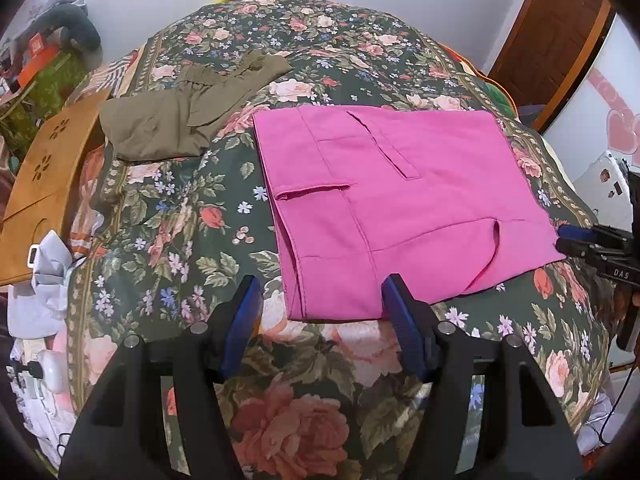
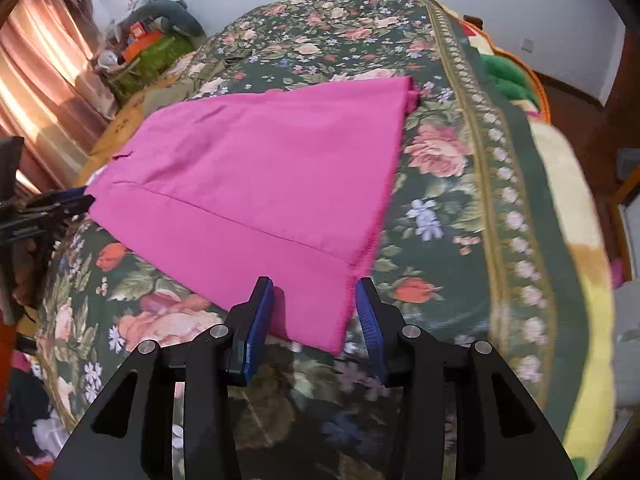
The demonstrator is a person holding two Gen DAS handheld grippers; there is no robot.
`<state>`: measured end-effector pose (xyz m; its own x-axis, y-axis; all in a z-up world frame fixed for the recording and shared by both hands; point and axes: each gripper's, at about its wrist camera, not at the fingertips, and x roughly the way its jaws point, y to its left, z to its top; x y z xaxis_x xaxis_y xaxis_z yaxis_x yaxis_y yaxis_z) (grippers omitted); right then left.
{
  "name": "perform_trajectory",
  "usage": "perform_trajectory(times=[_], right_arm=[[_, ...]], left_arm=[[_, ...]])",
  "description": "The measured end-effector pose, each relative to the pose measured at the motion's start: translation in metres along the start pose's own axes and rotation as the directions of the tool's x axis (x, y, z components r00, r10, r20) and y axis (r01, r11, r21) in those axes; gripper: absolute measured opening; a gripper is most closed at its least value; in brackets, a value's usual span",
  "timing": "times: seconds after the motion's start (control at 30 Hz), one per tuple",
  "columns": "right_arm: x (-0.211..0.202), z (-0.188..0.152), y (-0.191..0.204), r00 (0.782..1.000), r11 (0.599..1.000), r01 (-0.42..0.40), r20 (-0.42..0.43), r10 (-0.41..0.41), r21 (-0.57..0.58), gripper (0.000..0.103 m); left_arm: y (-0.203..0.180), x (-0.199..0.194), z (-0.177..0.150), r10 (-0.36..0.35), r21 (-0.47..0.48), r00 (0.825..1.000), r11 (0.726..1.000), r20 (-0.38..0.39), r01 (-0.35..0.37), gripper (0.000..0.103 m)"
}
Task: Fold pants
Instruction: 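Move both grippers to the folded edge and close the right gripper on it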
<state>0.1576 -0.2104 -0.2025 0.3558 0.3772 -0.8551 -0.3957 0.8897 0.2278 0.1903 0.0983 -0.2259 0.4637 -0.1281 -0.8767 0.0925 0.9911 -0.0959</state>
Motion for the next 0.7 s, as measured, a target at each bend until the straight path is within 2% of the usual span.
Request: perform_trajectory(times=[0.13,0.23,0.37,0.53,0.7], right_arm=[[-0.011,0.007,-0.01,1.0,1.0,-0.009,0.02,0.008,0.024,0.039],[-0.024,0.017,-0.016,0.996,0.999,0.001,0.085,-0.004,0.038,0.044],[-0.031,0.037,-0.022,0.99,0.999,0.006,0.143,-0.013,0.053,0.045],[-0.025,0.068,-0.032,0.983,0.997,0.023,0.182,-0.035,0.069,0.045],[-0.014,0.092,-0.045,0.982,0.996,0.038,0.183,-0.052,0.078,0.045]], left_arm=[[0.004,-0.012,0.006,0.026,-0.002,1.0,1.0,0.006,-0.026,0.064],[0.011,-0.02,0.017,0.028,-0.019,0.999,0.999,0.03,-0.028,0.064],[0.02,-0.023,0.04,0.051,-0.048,0.997,0.998,0.06,-0.048,0.064],[0.028,-0.013,0.068,0.037,-0.075,0.997,0.997,0.062,-0.032,0.064],[0.024,0.004,0.092,0.061,-0.038,0.997,0.998,0.054,-0.059,0.064]])
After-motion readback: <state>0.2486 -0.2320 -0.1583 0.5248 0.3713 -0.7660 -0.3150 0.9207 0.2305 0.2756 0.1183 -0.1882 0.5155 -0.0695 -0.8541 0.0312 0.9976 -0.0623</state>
